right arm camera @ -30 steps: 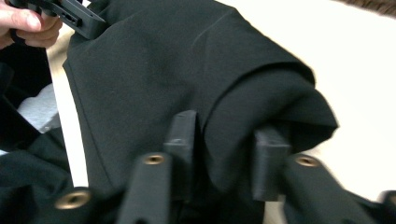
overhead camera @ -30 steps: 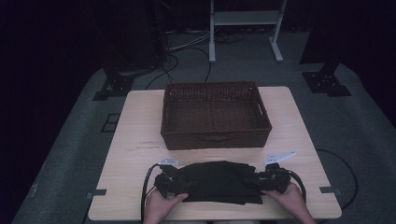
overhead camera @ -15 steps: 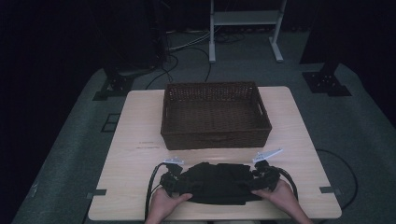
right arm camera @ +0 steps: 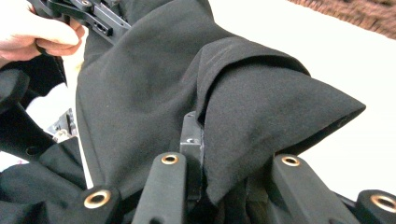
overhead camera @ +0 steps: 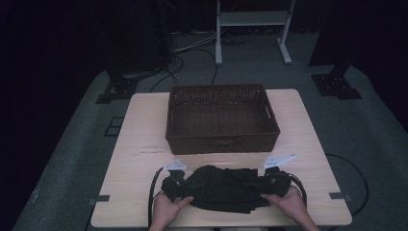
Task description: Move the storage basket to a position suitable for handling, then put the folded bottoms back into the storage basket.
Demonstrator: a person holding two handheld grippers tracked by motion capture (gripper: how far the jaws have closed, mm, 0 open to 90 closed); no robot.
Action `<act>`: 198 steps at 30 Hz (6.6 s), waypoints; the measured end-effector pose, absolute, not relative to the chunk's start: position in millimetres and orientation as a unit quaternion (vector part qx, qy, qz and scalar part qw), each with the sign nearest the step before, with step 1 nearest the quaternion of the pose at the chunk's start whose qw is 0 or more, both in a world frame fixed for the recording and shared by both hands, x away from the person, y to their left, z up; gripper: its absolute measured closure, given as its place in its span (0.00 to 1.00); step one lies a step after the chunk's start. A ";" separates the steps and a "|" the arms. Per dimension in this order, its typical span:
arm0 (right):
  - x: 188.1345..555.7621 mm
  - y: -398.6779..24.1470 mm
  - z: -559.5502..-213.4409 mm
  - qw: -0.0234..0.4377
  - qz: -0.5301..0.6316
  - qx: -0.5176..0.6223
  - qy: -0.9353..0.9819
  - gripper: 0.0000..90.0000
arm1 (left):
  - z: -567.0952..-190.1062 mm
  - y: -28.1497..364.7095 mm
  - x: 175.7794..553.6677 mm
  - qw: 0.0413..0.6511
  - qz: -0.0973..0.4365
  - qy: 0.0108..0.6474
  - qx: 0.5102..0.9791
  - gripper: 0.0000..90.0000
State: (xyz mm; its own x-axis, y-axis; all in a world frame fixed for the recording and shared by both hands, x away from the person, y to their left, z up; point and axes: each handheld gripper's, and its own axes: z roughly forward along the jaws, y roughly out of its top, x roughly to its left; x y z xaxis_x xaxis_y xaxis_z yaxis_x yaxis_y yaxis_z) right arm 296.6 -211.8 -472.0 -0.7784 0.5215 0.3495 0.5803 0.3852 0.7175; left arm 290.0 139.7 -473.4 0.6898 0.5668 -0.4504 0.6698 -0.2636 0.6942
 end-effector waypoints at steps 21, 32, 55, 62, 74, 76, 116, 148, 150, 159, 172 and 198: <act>293.2 -222.4 -415.6 -0.019 -0.507 -0.315 -0.802 0.82 | -405.9 150.0 287.9 0.527 -0.004 0.351 0.774 0.85; 293.8 -222.7 -390.1 -0.039 -0.527 -0.299 -0.795 0.82 | -372.3 152.3 290.1 0.542 0.011 0.334 0.771 0.84; 325.1 -224.1 -336.8 -0.061 -0.539 -0.283 -0.791 0.82 | -320.6 151.5 319.3 0.546 0.033 0.320 0.774 0.84; 336.2 -221.0 -326.2 -0.066 -0.538 -0.282 -0.791 0.82 | -310.4 154.6 331.0 0.549 0.037 0.322 0.770 0.84; 359.9 -214.1 -301.0 -0.082 -0.536 -0.275 -0.794 0.82 | -287.6 158.6 351.4 0.554 0.048 0.321 0.767 0.84; 364.0 -213.9 -298.1 -0.084 -0.535 -0.274 -0.794 0.82 | -284.9 158.8 356.5 0.555 0.047 0.324 0.765 0.84; 466.7 -208.9 -287.3 -0.079 -0.504 -0.315 -0.801 0.81 | -296.4 157.5 456.2 0.553 0.045 0.366 0.747 0.84; 518.5 -205.6 -326.0 -0.044 -0.459 -0.366 -0.808 0.81 | -345.5 150.8 502.6 0.511 0.017 0.437 0.740 0.84; 521.5 -205.3 -329.3 -0.041 -0.455 -0.370 -0.809 0.81 | -348.6 149.4 504.3 0.505 0.019 0.442 0.741 0.84; 531.2 -202.5 -342.1 -0.032 -0.435 -0.387 -0.812 0.81 | -359.9 146.0 512.4 0.483 0.015 0.458 0.746 0.84; 541.0 -192.7 -358.3 -0.019 -0.408 -0.407 -0.817 0.81 | -371.7 145.1 520.6 0.446 0.015 0.484 0.753 0.84; 545.0 -183.6 -371.3 -0.010 -0.380 -0.419 -0.825 0.81 | -376.2 143.1 521.8 0.414 0.022 0.489 0.767 0.84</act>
